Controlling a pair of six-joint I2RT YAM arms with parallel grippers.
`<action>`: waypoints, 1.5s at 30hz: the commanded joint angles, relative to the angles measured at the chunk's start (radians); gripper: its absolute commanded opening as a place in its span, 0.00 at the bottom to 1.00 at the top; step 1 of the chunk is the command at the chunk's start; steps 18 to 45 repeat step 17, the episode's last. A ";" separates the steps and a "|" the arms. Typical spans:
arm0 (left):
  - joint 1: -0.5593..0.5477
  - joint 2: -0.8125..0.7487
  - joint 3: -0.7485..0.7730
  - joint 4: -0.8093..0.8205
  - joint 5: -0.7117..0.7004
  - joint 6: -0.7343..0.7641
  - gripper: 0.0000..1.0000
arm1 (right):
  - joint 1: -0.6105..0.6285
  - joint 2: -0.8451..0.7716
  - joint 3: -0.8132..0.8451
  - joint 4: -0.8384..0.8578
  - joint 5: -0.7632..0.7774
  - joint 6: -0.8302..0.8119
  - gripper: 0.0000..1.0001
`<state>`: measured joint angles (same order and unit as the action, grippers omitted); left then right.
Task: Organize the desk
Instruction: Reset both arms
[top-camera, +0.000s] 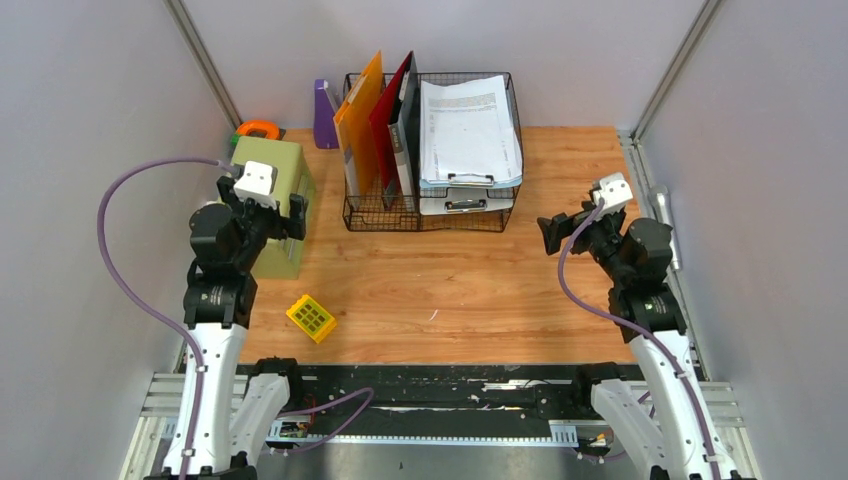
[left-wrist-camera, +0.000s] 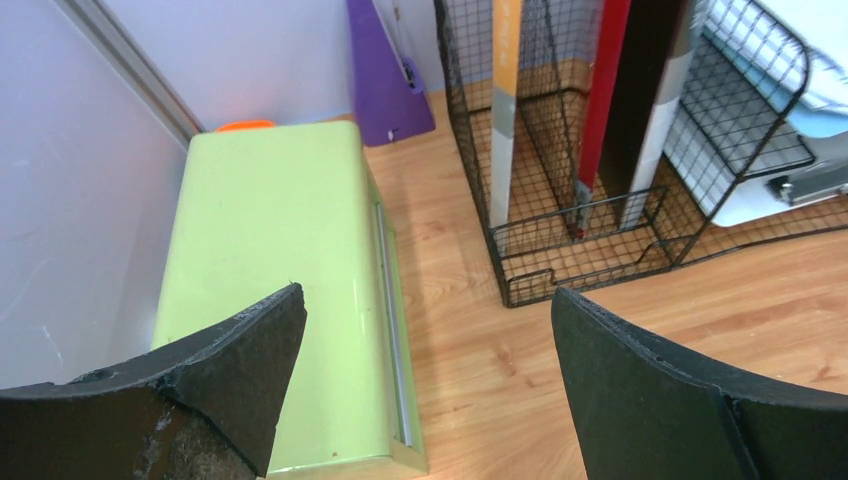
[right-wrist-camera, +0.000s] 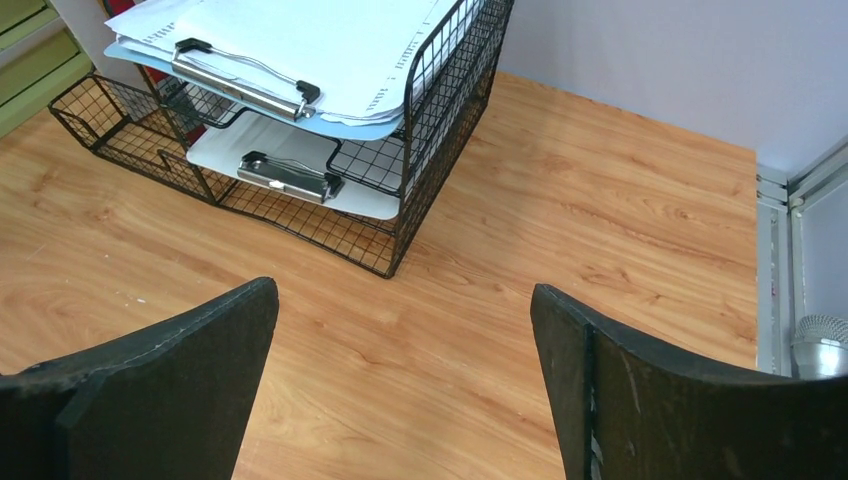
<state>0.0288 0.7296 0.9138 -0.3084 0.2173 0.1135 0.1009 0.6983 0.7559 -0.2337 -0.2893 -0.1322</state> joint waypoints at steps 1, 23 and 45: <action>0.007 -0.012 -0.034 0.055 -0.059 0.030 1.00 | -0.006 -0.029 -0.016 0.074 0.045 -0.041 1.00; 0.009 -0.001 -0.093 0.107 -0.083 0.034 1.00 | -0.011 -0.044 -0.064 0.142 0.090 -0.061 1.00; 0.009 -0.001 -0.093 0.107 -0.083 0.034 1.00 | -0.011 -0.044 -0.064 0.142 0.090 -0.061 1.00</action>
